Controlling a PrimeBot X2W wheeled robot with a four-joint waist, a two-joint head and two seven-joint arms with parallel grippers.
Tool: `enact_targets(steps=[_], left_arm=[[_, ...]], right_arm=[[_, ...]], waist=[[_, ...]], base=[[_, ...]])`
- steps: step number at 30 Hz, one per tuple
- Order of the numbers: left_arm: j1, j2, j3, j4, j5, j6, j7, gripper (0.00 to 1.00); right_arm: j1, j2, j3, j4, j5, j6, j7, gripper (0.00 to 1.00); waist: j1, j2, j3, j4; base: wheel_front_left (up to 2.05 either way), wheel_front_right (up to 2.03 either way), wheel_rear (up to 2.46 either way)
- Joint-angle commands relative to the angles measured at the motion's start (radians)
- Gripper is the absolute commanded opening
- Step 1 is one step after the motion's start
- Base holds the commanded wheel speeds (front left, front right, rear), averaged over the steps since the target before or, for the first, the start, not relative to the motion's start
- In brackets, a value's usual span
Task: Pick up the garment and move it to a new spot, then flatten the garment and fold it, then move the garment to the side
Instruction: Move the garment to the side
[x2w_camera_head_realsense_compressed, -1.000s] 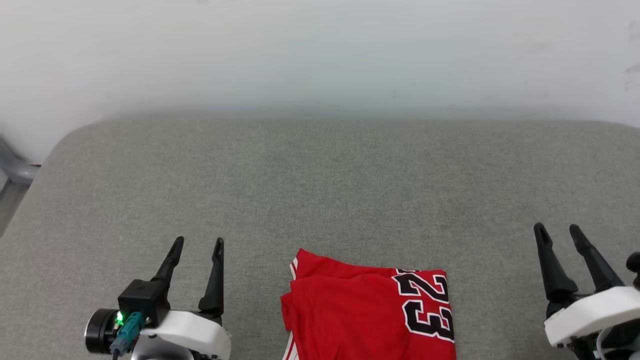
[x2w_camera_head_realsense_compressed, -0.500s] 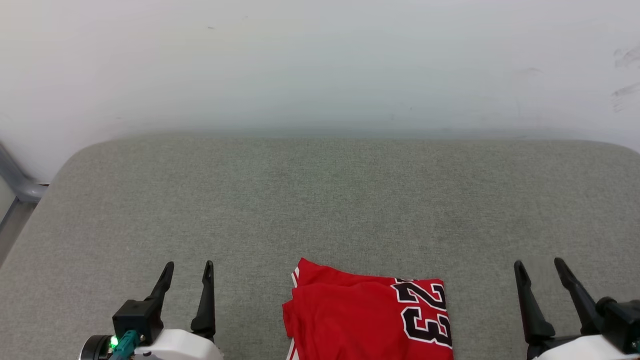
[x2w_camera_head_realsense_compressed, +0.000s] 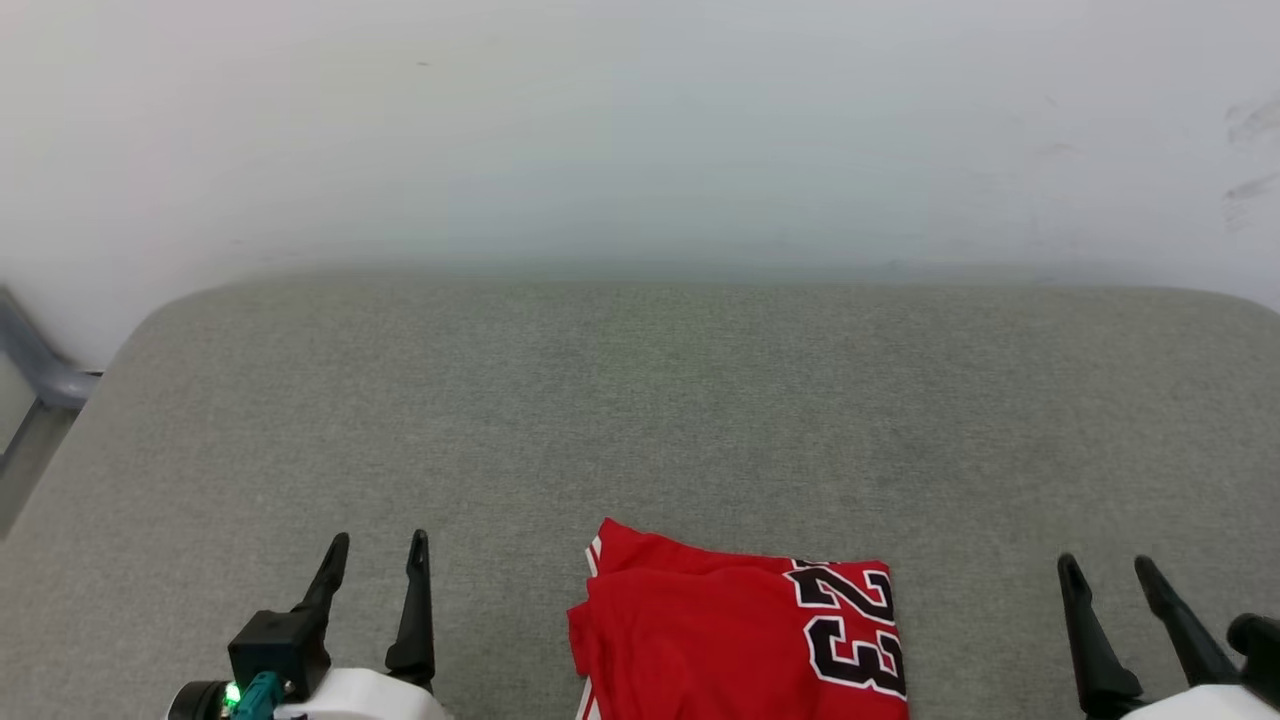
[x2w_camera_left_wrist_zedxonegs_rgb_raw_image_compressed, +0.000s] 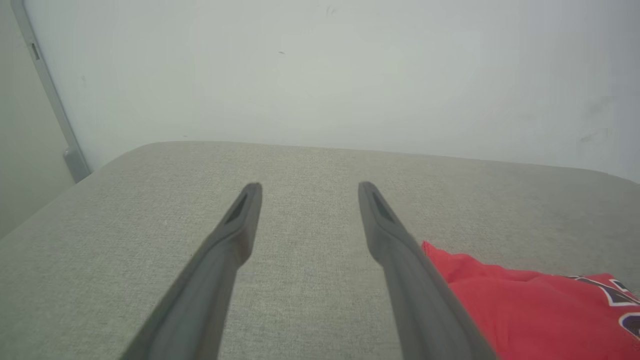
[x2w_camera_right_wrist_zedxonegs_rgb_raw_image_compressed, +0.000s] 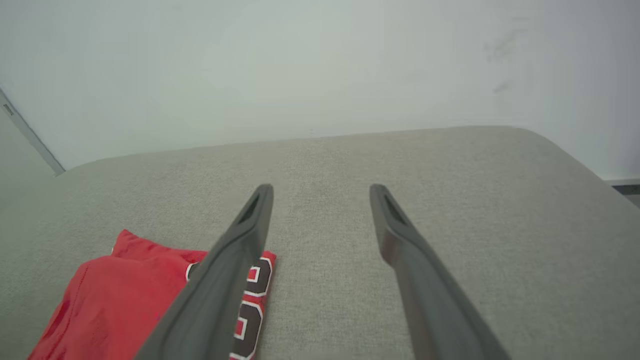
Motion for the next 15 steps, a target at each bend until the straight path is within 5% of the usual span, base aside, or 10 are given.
enact_targets(steps=[1, 8, 15], left_arm=[[-0.02, -0.009, 0.001, -0.002, 0.012, -0.008, -0.007, 1.0], [-0.065, -0.037, -0.005, -0.009, 0.036, -0.033, -0.006, 1.0], [-0.111, -0.079, 0.009, -0.044, 0.065, -0.052, -0.005, 1.0]], right_arm=[[0.02, 0.006, -0.027, 0.021, 0.056, -0.001, 0.044, 1.0], [0.027, 0.0, -0.114, 0.089, 0.184, -0.001, 0.254, 1.0], [-0.023, -0.067, -0.067, 0.108, 0.277, -0.001, 0.501, 1.0]], waist=[[0.0001, 0.0, 0.007, 0.015], [0.0001, 0.0, 0.042, 0.073], [0.0001, 0.0, 0.134, 0.137]], base=[[0.0, 0.0, 0.0], [0.0, 0.0, 0.0], [0.0, 0.0, 0.0]])
